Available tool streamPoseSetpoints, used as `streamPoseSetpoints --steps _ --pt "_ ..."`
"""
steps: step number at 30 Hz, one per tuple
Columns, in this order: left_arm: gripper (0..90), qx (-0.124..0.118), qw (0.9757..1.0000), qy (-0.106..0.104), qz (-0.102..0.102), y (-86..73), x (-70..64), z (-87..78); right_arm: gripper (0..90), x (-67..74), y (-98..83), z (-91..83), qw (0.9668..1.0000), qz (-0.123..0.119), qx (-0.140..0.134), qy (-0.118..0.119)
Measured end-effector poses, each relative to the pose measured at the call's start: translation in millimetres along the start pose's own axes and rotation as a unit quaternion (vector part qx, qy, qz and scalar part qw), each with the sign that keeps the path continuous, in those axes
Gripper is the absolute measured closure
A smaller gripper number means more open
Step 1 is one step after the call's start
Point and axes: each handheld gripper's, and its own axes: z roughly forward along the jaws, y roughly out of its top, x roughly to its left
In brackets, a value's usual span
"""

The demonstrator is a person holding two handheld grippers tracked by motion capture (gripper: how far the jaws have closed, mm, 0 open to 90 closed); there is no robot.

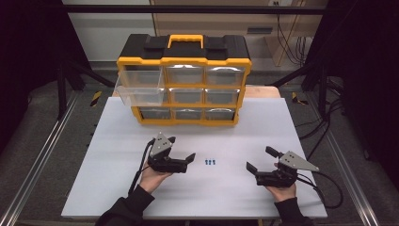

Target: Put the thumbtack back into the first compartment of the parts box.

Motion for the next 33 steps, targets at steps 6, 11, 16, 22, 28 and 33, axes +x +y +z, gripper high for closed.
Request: streamPoseSetpoints --steps 6,11,16,22,28,33 --pt "5.3 0.019 0.9998 0.0 0.002 -2.6 -9.5 17.7 0.7 -0.3 -0.1 0.1 1.0 -0.003 -0.001 0.0" --pt "8.5 0.039 0.9992 0.005 0.004 -5.9 -15.8 30.7 0.7 -1.4 0.1 -0.5 0.9999 -0.008 0.002 -0.006" --pt "12.4 0.057 0.9983 0.011 -0.001 -9.4 -20.4 43.1 0.7 -1.1 0.0 -0.6 1.0 -0.007 0.002 -0.006" --pt "16.9 0.08 0.9967 0.015 -0.002 -11.9 -25.7 54.8 0.7 -1.0 -0.1 -0.2 1.0 -0.005 0.003 -0.006" --pt "25.4 0.107 0.9935 0.038 -0.016 -16.7 -30.8 63.9 0.7 0.1 -0.1 0.1 1.0 0.001 0.0 -0.002" --pt "33.5 0.111 0.9927 0.043 -0.021 -20.7 -33.9 69.8 0.7 0.3 -0.6 0.7 1.0 0.0 0.002 -0.001"
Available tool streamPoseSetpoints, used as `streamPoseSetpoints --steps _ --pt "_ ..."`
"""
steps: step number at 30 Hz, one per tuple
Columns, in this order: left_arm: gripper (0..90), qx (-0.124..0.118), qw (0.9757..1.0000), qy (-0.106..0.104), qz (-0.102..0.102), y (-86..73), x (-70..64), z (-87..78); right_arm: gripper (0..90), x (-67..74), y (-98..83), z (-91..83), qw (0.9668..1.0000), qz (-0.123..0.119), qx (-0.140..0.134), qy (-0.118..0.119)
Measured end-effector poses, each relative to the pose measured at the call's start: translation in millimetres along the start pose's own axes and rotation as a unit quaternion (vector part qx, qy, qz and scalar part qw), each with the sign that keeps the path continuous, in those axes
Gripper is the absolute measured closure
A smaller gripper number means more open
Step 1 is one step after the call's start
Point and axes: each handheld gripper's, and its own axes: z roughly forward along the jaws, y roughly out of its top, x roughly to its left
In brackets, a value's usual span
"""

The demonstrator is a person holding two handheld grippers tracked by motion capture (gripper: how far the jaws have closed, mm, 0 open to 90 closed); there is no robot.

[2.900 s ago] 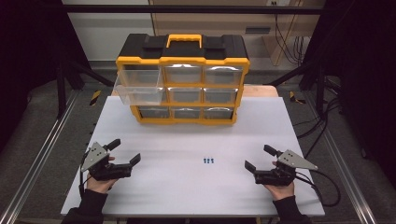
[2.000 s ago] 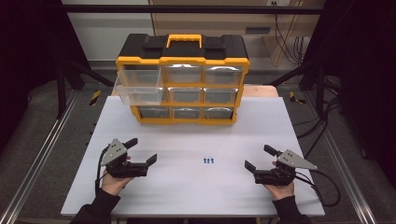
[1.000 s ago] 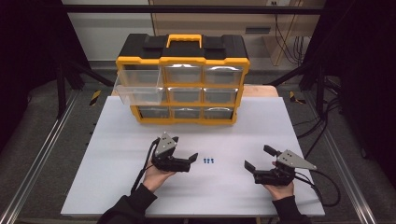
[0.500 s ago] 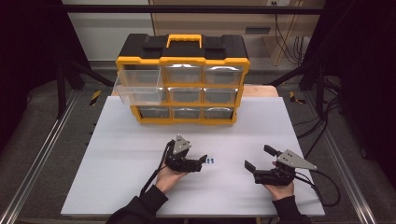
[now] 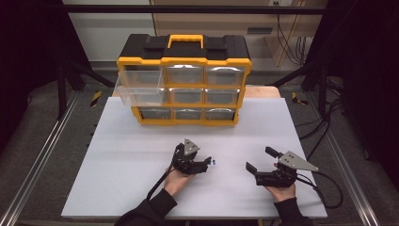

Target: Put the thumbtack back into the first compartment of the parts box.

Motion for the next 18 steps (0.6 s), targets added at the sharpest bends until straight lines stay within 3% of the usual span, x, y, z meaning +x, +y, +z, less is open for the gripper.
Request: streamPoseSetpoints --steps 2,7,11,13,17,18 --pt "37.7 0.011 0.9999 -0.001 0.006 -1.4 -0.5 2.8 0.7 -0.8 -0.1 -0.4 1.0 -0.005 0.002 -0.004" --pt "49.7 0.007 0.9999 0.002 -0.007 -4.4 -5.8 7.9 0.7 0.0 -0.1 0.2 1.0 0.0 0.001 -0.001" --pt "54.5 0.016 0.9998 0.001 -0.007 -5.7 -8.5 11.3 0.7 -1.0 -0.3 0.2 1.0 -0.006 0.005 -0.006" --pt "59.4 0.025 0.9997 0.002 -0.002 -5.6 -8.7 10.8 0.7 0.2 0.1 -0.1 1.0 0.003 0.001 -0.002" --pt "63.2 0.024 0.9997 0.001 -0.007 -5.6 -11.6 11.0 0.7 0.2 0.2 0.0 1.0 0.003 0.001 -0.002" --pt "64.5 0.024 0.9997 0.002 -0.007 -5.8 -12.1 11.3 0.7 -2.1 -0.2 -0.3 0.9999 -0.013 0.004 -0.005"
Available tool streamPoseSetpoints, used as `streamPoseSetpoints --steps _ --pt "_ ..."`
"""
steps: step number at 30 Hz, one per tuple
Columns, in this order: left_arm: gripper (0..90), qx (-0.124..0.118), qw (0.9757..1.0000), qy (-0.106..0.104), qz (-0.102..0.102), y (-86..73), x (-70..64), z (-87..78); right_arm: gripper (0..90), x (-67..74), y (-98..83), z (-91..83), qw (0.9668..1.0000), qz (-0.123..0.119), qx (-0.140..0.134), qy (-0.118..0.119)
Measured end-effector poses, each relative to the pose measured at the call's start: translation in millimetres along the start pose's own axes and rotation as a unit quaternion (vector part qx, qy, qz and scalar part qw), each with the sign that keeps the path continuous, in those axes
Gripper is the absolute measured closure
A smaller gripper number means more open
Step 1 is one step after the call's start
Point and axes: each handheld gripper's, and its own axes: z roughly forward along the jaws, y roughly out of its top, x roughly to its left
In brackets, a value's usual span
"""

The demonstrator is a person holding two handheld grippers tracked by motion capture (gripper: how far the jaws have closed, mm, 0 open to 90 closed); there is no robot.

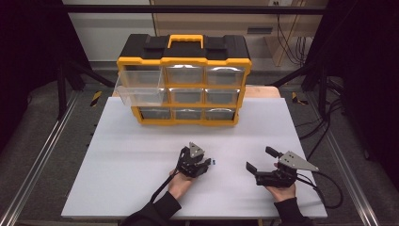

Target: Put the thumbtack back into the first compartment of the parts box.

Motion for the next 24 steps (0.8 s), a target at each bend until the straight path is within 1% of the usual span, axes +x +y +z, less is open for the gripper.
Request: streamPoseSetpoints --steps 1,2,3,4,5,7,8,9,12,13,14,15,16,17,20,22,23,24 --pt "65.4 0.004 1.0 0.001 0.007 -0.4 -0.3 0.4 0.7 0.0 0.0 -0.2 1.0 0.0 0.0 0.0" --pt "67.1 0.001 1.0 0.0 0.002 -0.6 -1.3 1.1 0.7 1.3 0.4 0.3 0.9999 0.009 -0.003 -0.002" --pt "69.3 -0.001 1.0 0.004 0.004 -0.7 -2.0 1.4 0.7 1.2 0.5 0.2 1.0 0.009 -0.003 -0.002" --pt "69.3 -0.001 1.0 0.002 0.004 -0.7 -2.3 1.4 0.7 1.2 0.5 0.2 1.0 0.009 -0.003 -0.002" --pt "72.0 0.006 0.9999 0.004 0.012 -0.6 -3.0 0.5 0.7 1.0 0.5 0.1 1.0 0.008 -0.004 -0.002" --pt "72.7 0.004 0.9999 0.006 0.015 -0.9 -3.7 0.8 0.7 1.0 0.5 0.2 1.0 0.009 -0.004 -0.002" --pt "74.9 0.004 0.9999 0.005 0.014 -0.9 -4.2 0.9 0.7 1.2 0.5 0.2 1.0 0.009 -0.003 -0.002" --pt "74.9 0.007 0.9998 0.005 0.015 -0.9 -4.6 0.7 0.7 1.2 0.5 0.2 1.0 0.009 -0.003 -0.002" --pt "79.2 0.005 0.9999 0.011 0.012 -1.0 -6.1 1.5 0.8 0.8 0.5 0.1 1.0 0.007 -0.002 -0.001" --pt "79.2 0.006 0.9998 0.012 0.014 -1.0 -5.9 1.4 0.8 0.8 0.5 0.1 1.0 0.007 -0.002 -0.001" --pt "79.9 0.009 0.9998 0.011 0.015 -0.9 -5.3 1.2 0.9 1.9 0.8 0.2 0.9999 0.015 -0.004 0.002" --pt "80.9 0.005 0.9999 0.011 0.01 -1.0 -5.3 1.6 0.8 0.9 0.4 0.4 1.0 0.008 -0.001 -0.001" --pt "82.2 0.011 0.9997 0.013 0.016 -0.7 -3.8 0.9 0.9 0.5 0.2 0.6 1.0 0.004 0.0 -0.001" --pt "83.0 0.007 0.9998 0.012 0.011 -0.8 -4.0 1.5 0.9 0.5 -0.1 0.7 1.0 0.004 0.0 -0.001" --pt "83.9 0.01 0.9998 0.012 0.015 -0.9 -4.2 1.1 0.9 1.0 0.1 0.5 1.0 0.007 0.0 -0.001" --pt "84.4 0.01 0.9998 0.01 0.015 -0.8 -4.2 1.0 0.9 1.1 0.6 -0.1 1.0 0.009 -0.004 0.001" --pt "84.6 0.01 0.9998 0.01 0.016 -0.8 -3.7 1.0 0.9 1.5 0.8 -0.3 0.9999 0.013 -0.006 0.006" --pt "84.8 0.01 0.9997 0.01 0.018 -0.7 -3.1 0.8 0.9 -0.2 0.2 -0.7 1.0 0.001 -0.001 0.002"
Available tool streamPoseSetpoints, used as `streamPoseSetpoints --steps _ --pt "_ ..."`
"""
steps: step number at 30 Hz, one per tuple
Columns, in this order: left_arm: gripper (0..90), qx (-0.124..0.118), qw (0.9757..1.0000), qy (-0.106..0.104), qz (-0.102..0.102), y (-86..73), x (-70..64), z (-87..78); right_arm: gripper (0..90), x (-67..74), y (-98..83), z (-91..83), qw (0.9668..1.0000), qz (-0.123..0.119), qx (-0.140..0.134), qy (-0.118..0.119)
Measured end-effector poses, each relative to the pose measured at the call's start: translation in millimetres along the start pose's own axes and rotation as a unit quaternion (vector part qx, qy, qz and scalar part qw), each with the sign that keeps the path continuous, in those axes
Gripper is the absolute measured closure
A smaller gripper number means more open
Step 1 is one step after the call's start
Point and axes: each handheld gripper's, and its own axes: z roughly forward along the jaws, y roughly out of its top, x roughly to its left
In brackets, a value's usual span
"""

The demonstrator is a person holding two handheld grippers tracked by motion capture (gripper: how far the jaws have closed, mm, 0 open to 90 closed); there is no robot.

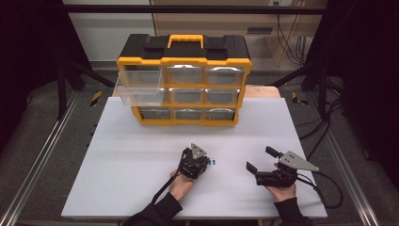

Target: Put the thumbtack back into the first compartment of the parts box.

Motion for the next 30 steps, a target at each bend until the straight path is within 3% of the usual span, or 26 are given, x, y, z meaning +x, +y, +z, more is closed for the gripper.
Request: streamPoseSetpoints --steps 3,4,9,11,13,14,18,30 --pt "84.9 -0.004 1.0 -0.003 -0.004 -0.1 0.2 0.0 0.9 0.2 -0.4 0.5 1.0 -0.001 0.003 -0.002" --pt "85.0 -0.003 1.0 -0.008 -0.004 0.0 0.6 -0.5 0.9 1.8 0.1 0.9 0.9999 0.01 -0.001 -0.001" --pt "85.0 -0.008 0.9999 -0.011 0.001 1.6 1.5 -7.3 0.9 0.7 0.3 0.5 1.0 0.005 -0.003 -0.001" --pt "85.0 -0.009 0.9999 -0.013 -0.001 3.3 2.0 -14.7 0.9 2.1 0.6 0.5 0.9999 0.014 -0.006 0.003" --pt "85.0 -0.008 0.9998 -0.016 -0.005 4.2 2.7 -20.4 0.9 1.0 0.2 0.4 1.0 0.006 -0.003 0.0" --pt "85.0 -0.014 0.9997 -0.019 0.004 5.4 5.0 -22.8 0.9 0.5 -0.1 -0.2 1.0 0.002 0.002 0.001" --pt "85.0 -0.033 0.9991 -0.025 0.0 11.6 10.9 -33.9 0.9 1.5 0.2 0.9 1.0 0.009 -0.003 -0.003" --pt "84.9 -0.069 0.9965 -0.044 0.017 25.7 32.3 -82.3 0.8 2.6 0.3 0.7 0.9999 0.016 -0.003 0.0"
